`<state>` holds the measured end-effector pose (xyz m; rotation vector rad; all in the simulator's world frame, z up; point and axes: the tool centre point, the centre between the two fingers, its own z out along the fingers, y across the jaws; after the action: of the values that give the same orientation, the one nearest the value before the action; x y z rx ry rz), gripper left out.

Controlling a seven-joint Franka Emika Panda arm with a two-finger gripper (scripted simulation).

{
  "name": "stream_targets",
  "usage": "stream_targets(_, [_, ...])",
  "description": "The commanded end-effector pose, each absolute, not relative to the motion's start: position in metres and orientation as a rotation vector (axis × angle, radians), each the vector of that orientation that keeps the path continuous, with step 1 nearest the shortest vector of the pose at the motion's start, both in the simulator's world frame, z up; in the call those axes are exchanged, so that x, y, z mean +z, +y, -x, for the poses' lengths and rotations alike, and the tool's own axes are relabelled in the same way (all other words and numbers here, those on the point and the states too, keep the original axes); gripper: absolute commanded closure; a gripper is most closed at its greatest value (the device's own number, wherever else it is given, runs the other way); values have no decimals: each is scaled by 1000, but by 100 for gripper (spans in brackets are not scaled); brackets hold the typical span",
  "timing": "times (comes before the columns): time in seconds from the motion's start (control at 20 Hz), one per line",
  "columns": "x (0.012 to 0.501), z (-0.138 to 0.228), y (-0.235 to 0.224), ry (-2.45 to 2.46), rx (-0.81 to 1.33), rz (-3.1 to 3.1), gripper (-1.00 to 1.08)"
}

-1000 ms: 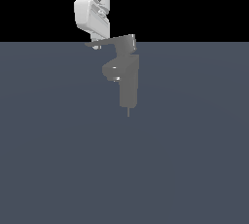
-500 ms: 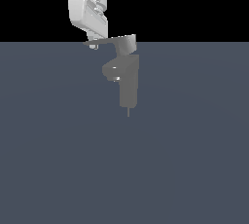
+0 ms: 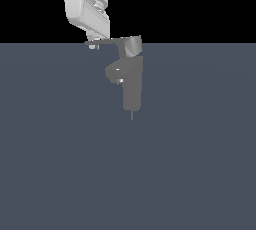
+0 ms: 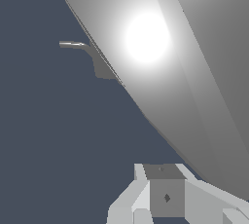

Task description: Turn on the faucet by rotating a designated handle.

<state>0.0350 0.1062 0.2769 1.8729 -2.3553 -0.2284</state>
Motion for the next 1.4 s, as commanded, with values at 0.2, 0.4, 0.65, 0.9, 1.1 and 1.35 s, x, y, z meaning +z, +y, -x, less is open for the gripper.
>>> stream_targets(0.2, [282, -17, 116, -2347, -231, -1882, 108])
stream_targets(0.4, [279, -13, 106, -2350, -229, -1870, 108])
stream_targets(0.65, [282, 0, 99, -2350, -229, -1873, 108])
stream_targets(0.9, [285, 14, 92, -2349, -230, -1874, 108])
stream_targets(1.1, [287, 25, 87, -2349, -230, -1875, 108])
stream_targets(1.35, [290, 39, 79, -2348, -231, -1878, 108])
